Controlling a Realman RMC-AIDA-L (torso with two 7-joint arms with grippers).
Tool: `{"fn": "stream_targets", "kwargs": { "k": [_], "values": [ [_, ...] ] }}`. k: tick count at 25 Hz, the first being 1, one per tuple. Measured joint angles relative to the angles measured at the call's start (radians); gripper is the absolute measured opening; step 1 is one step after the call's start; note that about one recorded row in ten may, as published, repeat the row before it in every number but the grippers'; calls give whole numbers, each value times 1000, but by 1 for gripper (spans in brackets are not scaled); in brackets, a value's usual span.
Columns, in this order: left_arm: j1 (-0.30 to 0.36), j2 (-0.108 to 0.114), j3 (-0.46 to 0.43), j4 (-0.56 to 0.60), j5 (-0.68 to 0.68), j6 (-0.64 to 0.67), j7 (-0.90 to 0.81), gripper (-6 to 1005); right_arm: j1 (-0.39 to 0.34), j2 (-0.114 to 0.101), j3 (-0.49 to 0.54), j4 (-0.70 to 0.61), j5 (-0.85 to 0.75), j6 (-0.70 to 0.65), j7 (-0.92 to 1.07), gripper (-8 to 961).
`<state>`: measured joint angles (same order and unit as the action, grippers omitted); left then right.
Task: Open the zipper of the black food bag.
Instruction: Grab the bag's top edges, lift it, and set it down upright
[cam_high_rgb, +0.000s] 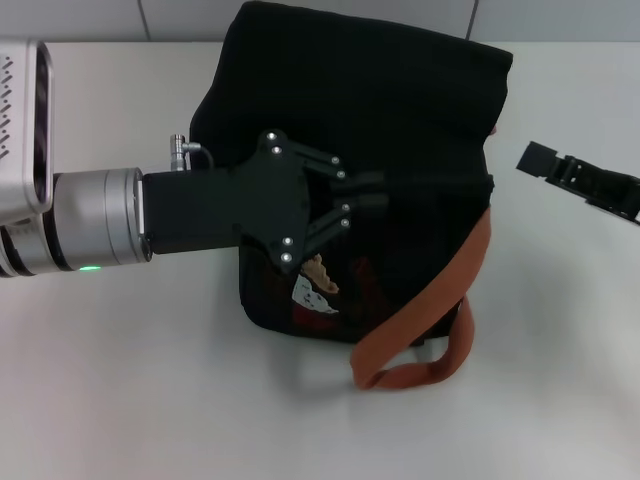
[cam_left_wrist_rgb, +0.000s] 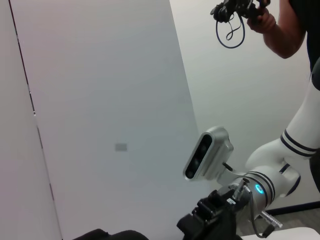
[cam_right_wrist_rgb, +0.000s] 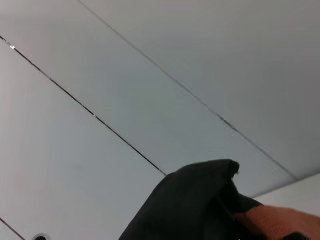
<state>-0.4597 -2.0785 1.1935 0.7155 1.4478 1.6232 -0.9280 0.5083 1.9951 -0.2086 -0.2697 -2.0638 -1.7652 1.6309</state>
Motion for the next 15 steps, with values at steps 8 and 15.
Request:
{"fn": "stream_targets", "kwargs": {
  "k": [8, 15],
  "values": [
    [0, -1, 0, -1, -5, 5, 7, 89, 34, 14, -7, 4, 0, 62, 11, 724],
    [-2, -2, 0, -1, -6, 7, 8, 89, 56, 16, -24, 5, 0, 102, 16, 524]
  ]
}}
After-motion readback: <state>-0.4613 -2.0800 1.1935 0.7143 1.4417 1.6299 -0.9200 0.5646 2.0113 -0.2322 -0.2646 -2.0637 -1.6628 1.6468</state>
